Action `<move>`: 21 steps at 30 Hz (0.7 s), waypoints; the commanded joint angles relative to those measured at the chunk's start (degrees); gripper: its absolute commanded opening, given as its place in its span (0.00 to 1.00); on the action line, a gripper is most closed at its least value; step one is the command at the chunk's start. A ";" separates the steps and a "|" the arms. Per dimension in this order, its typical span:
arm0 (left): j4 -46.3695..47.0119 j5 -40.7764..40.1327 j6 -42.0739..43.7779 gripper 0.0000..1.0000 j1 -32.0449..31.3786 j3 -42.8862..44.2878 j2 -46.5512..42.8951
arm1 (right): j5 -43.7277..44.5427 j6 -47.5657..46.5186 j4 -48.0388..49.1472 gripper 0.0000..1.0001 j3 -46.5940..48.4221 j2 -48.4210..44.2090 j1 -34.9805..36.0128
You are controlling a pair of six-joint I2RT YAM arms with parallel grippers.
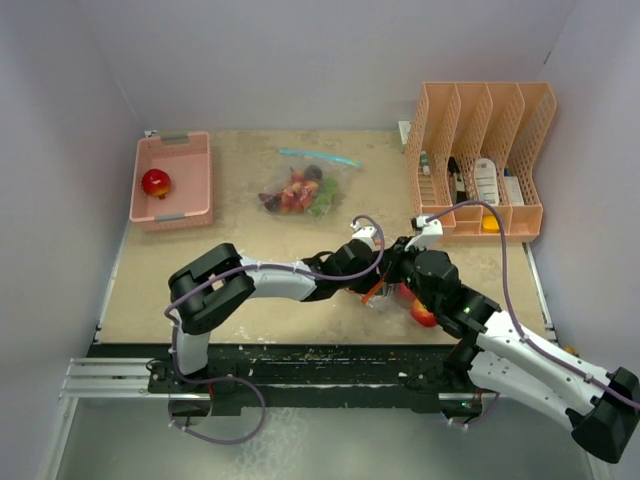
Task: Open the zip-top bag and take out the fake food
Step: Pick up the fake fruit from the zipper food storage bag.
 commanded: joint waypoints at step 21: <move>30.65 12.27 -2.01 0.99 -0.37 -3.66 5.81 | -0.73 -1.03 -4.85 0.00 1.75 -2.59 0.47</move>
